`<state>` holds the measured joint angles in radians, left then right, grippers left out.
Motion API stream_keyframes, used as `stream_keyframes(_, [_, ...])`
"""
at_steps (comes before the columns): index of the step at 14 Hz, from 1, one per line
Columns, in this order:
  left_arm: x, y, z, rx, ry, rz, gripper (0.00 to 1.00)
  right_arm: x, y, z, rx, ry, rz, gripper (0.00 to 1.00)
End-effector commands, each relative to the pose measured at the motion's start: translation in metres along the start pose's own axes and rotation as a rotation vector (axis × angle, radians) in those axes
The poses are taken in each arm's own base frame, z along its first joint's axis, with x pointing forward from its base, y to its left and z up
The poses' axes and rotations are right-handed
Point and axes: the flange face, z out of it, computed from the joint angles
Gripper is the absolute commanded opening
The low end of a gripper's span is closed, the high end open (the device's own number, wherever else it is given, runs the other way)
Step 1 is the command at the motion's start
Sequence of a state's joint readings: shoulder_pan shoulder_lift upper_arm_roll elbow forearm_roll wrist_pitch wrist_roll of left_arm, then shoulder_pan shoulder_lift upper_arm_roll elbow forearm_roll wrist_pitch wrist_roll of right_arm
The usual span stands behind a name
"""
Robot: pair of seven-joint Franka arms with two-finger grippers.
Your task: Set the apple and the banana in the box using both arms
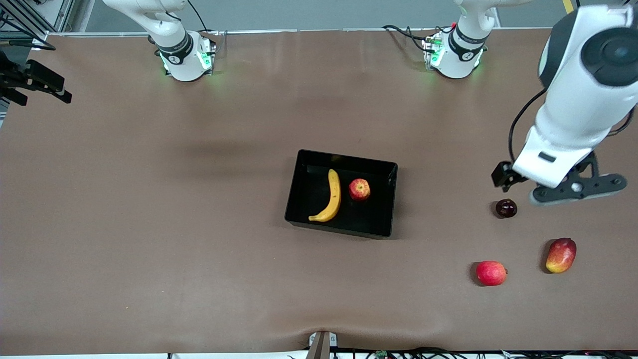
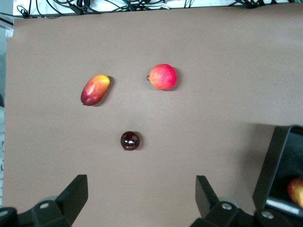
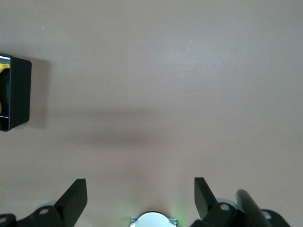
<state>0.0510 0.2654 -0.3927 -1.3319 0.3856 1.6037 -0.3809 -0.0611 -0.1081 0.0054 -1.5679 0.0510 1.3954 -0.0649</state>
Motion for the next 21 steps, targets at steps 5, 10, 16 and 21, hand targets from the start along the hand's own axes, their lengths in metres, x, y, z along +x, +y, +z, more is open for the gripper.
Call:
stream_keyframes(5, [-0.056, -0.057, -0.044, -0.105, -0.02, 0.015, 1.0, -0.004, 0.001, -0.001, -0.009, 0.001, 0.006, 1.0])
stream_keyframes(10, [-0.08, -0.075, -0.046, -0.169, -0.067, -0.025, 1.0, -0.004, 0.001, -0.001, -0.007, 0.001, 0.006, 1.0])
stream_keyframes(16, [-0.098, -0.068, -0.062, -0.188, -0.078, -0.032, 1.0, -0.004, 0.001, -0.001, -0.007, 0.001, 0.007, 1.0])
stream_keyframes(21, [-0.098, -0.078, -0.06, -0.24, -0.108, -0.036, 1.0, -0.004, 0.002, -0.001, -0.007, 0.001, 0.007, 1.0])
